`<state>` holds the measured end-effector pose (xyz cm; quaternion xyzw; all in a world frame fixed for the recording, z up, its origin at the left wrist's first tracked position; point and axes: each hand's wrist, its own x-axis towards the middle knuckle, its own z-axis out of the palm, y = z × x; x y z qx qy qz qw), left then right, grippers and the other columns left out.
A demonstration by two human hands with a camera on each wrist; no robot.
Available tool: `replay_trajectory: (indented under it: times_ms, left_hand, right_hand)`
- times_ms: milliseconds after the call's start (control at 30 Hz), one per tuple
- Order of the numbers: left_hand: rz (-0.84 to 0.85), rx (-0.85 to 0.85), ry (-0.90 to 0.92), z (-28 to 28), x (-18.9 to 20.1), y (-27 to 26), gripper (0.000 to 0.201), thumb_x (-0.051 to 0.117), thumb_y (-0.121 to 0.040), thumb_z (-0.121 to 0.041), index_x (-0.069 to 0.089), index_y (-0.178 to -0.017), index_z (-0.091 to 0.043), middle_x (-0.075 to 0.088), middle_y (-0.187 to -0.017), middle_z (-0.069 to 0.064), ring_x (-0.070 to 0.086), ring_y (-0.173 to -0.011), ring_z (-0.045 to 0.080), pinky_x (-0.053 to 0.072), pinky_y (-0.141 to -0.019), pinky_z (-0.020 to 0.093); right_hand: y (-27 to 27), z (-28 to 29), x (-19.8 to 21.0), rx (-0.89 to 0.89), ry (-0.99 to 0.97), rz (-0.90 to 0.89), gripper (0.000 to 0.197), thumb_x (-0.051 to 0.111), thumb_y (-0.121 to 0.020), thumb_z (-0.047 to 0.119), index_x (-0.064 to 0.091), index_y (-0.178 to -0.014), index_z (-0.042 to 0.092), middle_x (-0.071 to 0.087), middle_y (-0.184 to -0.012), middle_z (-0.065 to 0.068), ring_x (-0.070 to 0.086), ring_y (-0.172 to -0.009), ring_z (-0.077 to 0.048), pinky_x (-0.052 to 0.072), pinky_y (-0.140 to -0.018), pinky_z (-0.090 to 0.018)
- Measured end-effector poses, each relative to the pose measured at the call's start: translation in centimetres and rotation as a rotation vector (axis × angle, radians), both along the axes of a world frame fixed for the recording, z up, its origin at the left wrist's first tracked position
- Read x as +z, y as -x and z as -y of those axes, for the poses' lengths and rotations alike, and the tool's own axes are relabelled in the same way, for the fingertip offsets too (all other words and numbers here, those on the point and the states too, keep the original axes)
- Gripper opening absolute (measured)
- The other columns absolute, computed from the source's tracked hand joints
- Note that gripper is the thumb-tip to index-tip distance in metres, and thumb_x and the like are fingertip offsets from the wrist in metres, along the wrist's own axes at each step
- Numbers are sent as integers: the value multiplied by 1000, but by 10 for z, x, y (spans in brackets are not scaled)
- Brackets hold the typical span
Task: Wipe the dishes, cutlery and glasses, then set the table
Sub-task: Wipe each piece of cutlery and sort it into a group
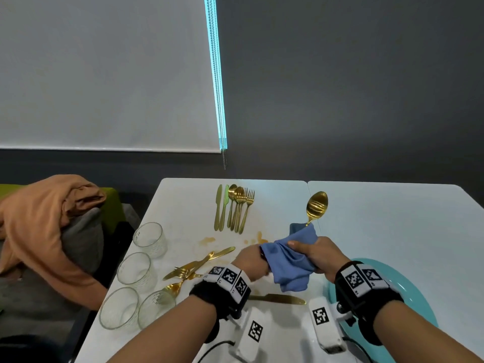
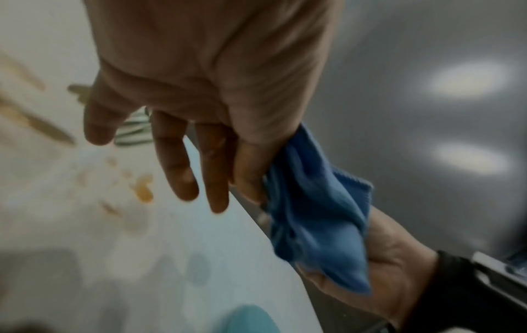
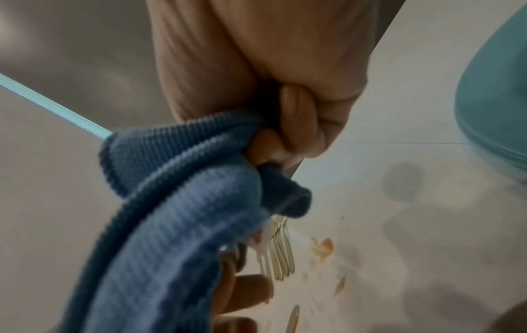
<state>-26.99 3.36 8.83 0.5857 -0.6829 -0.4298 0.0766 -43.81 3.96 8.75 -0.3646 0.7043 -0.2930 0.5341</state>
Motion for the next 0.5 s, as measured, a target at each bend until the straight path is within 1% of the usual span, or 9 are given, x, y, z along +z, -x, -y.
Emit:
replay_trajectory:
  times_ms: [67, 100, 167, 200, 267, 300, 367, 433, 500]
  left_hand:
    - [-43, 150, 85, 22, 1, -10, 24, 49, -91, -10, 63, -110, -7, 65, -116, 10, 58, -109, 25, 42, -83, 24]
    - [-95, 203, 127, 33, 2, -12, 23, 48, -90, -8, 65, -105, -8, 67, -111, 8, 60, -103, 23, 42, -81, 22]
    - [-197, 174, 107, 52, 1, -8, 20, 51, -88, -6, 68, -97, -10, 69, -104, 9, 59, -89, 18, 46, -81, 25]
    - [-231, 145, 72, 61, 0, -5, 13, 57, -87, -9, 69, -91, -12, 70, -99, 9, 58, -84, 16, 48, -81, 27]
    - [-331, 145, 7, 77, 0, -2, 4, 68, -83, -12, 68, -81, -15, 67, -83, 3, 57, -77, 13, 49, -76, 24]
    - [-379, 144, -30, 85, -3, -2, 3, 69, -82, -10, 69, -84, -13, 64, -78, -1, 56, -75, 11, 48, -73, 18]
    - [-434, 157, -111, 98, -9, -7, 18, 66, -84, -7, 68, -101, -1, 61, -77, -5, 55, -72, 6, 46, -67, 10]
    - [-457, 182, -211, 110, -17, -12, 25, 63, -88, -11, 65, -110, 1, 61, -79, -4, 54, -71, 5, 45, -64, 11]
    - [-424, 181, -289, 119, -24, -16, 23, 61, -90, -19, 67, -108, -5, 59, -75, -4, 47, -67, 8, 39, -57, 18]
  right_hand:
    - [-2, 9, 3, 29, -39, -26, 35, 81, -71, 30, 59, -78, 3, 58, -73, -14, 51, -65, -23, 40, -58, -29]
    - [-4, 15, 4, 62, -64, -49, 42, 83, -63, 34, 58, -77, 4, 57, -72, -13, 50, -64, -22, 38, -57, -27]
    - [-13, 29, 5, 134, -103, -85, 47, 75, -49, 42, 56, -73, 6, 57, -70, -10, 50, -63, -20, 38, -56, -25]
    - [-19, 36, 6, 166, -109, -94, 43, 73, -52, 41, 55, -71, 7, 56, -69, -9, 50, -63, -19, 38, -56, -25]
    - [-27, 51, 6, 207, -115, -129, 29, 73, -70, 30, 53, -71, 8, 56, -72, -10, 50, -64, -20, 39, -57, -26]
    - [-30, 59, 6, 228, -125, -158, 27, 71, -75, 27, 53, -72, 8, 56, -74, -11, 50, -65, -20, 39, -56, -26]
    - [-34, 74, 3, 294, -159, -218, 34, 73, -72, 32, 55, -82, 5, 56, -79, -13, 50, -63, -19, 39, -54, -24]
    - [-36, 88, 0, 375, -188, -287, 36, 73, -74, 33, 55, -87, 5, 57, -82, -11, 52, -65, -18, 42, -55, -24]
    - [-38, 99, -5, 438, -209, -349, 35, 74, -74, 34, 54, -85, 7, 57, -80, -7, 52, -68, -16, 42, -56, -23]
